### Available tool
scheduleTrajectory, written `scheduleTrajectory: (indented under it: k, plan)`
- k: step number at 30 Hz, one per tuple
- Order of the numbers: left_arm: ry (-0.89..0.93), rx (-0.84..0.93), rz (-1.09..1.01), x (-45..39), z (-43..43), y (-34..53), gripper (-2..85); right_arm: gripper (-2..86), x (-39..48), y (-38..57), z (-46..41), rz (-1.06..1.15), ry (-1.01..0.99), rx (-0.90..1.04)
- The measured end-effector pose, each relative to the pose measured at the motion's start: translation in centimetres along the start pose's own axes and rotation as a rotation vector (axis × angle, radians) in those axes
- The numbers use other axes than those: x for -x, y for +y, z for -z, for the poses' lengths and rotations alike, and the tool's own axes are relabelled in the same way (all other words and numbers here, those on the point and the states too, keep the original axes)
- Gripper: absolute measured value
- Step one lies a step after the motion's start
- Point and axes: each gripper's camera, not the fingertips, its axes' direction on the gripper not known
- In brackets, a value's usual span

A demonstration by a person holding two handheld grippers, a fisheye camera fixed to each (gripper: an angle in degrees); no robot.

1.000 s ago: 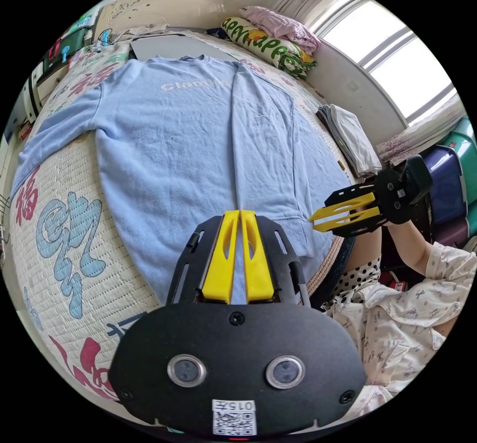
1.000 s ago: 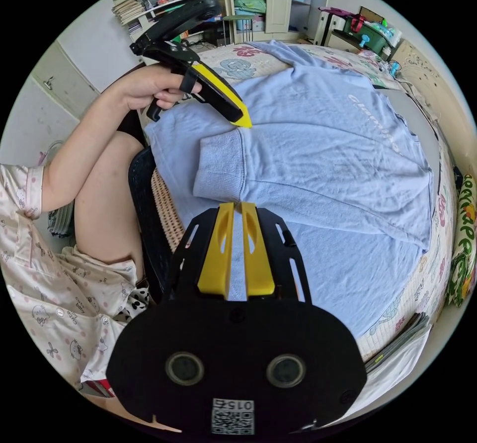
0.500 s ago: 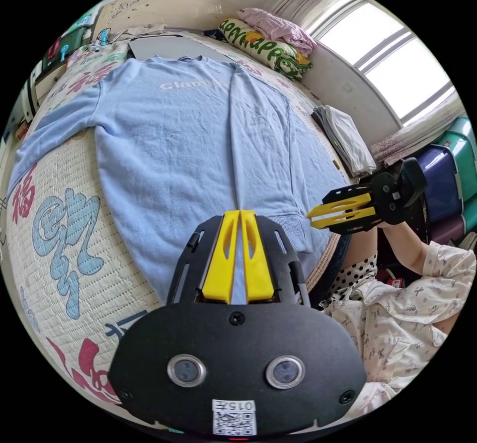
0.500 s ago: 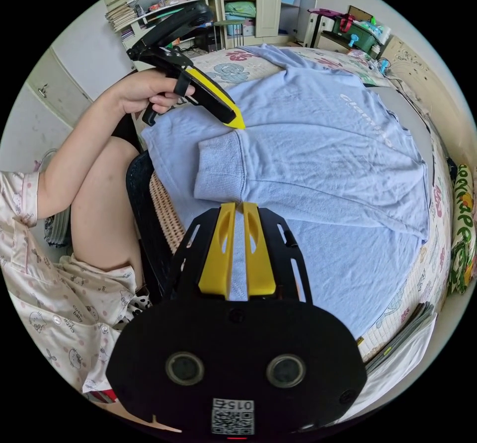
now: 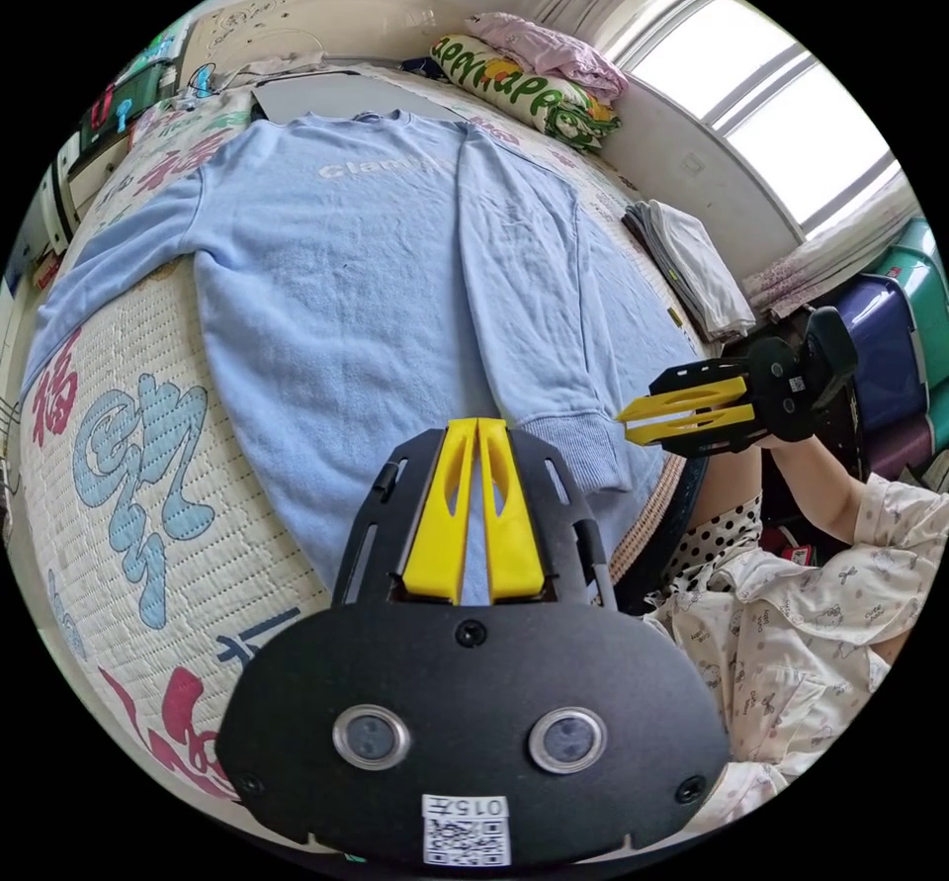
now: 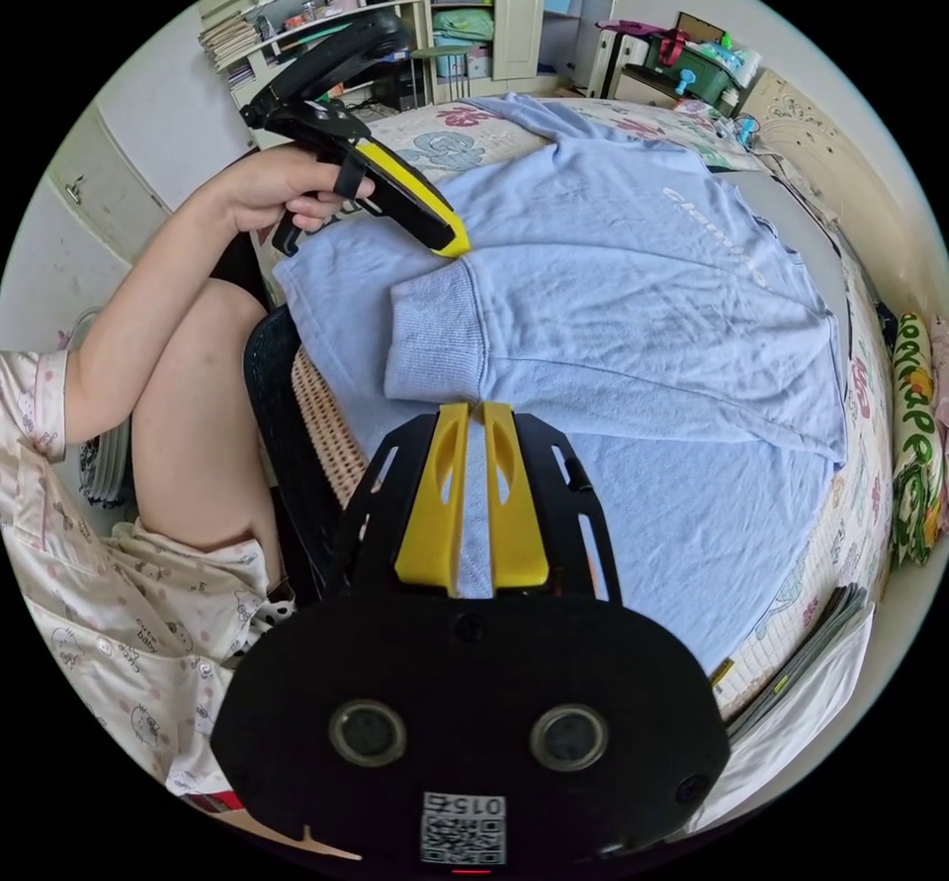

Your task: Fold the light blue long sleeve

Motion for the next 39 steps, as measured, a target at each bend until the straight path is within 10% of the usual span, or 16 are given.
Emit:
scheduleTrajectory:
  k: [11,24,39]
  plan:
    - [0.065,0.000,0.015,3.4,2.6,10.7,-0.6,2.8,0.3,-0.2,2.6,-0.008,-0.013,-0.007]
    - [-0.011,-0.913,0.916,30.6,22.0,39.5,10.1,3.5,0.6,-0.7,7.5,-0.042,-0.102,-0.026]
    - [-0.140,-1.000,1.109,44.2,26.9,36.3,14.5,3.8,4.0,-4.1,14.5,0.016,-0.144,0.039]
